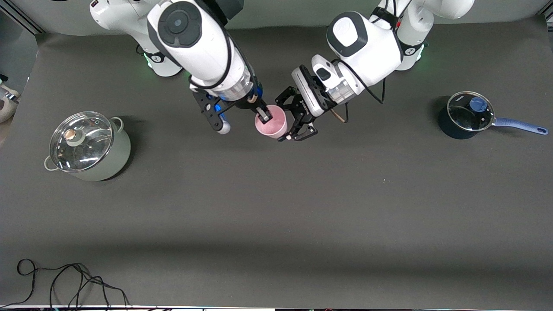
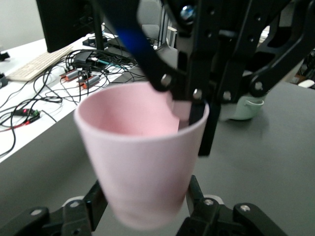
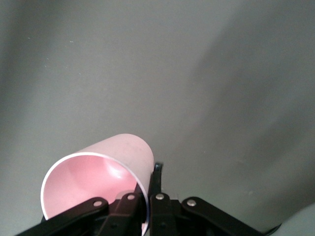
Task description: Transfer pink cup from left to right arm
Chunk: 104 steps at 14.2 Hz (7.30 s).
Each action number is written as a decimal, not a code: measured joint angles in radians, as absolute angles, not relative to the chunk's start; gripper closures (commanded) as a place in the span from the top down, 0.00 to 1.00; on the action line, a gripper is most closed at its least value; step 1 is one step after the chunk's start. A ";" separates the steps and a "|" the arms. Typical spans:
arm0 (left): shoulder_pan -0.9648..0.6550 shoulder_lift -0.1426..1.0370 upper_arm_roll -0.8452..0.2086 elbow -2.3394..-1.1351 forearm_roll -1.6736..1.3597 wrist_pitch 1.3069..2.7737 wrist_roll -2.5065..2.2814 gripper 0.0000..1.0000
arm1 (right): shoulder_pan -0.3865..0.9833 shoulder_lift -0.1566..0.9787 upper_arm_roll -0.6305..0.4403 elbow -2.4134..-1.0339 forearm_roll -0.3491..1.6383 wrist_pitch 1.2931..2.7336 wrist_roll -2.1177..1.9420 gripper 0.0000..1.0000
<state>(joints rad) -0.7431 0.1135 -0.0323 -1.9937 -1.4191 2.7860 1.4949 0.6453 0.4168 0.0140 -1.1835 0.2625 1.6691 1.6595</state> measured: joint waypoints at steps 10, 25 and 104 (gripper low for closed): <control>-0.640 0.121 -0.018 -2.009 -1.422 2.652 1.379 0.99 | 0.511 0.311 -0.113 -1.163 0.202 1.409 1.025 0.00; -0.113 0.127 -0.003 -1.734 -0.413 1.518 0.555 1.00 | 0.493 0.180 -0.586 -1.603 0.159 1.578 0.147 0.00; -0.023 0.078 -0.029 -1.563 0.005 1.501 0.003 1.00 | -0.101 -0.051 0.077 -1.624 -0.013 1.554 -0.032 1.00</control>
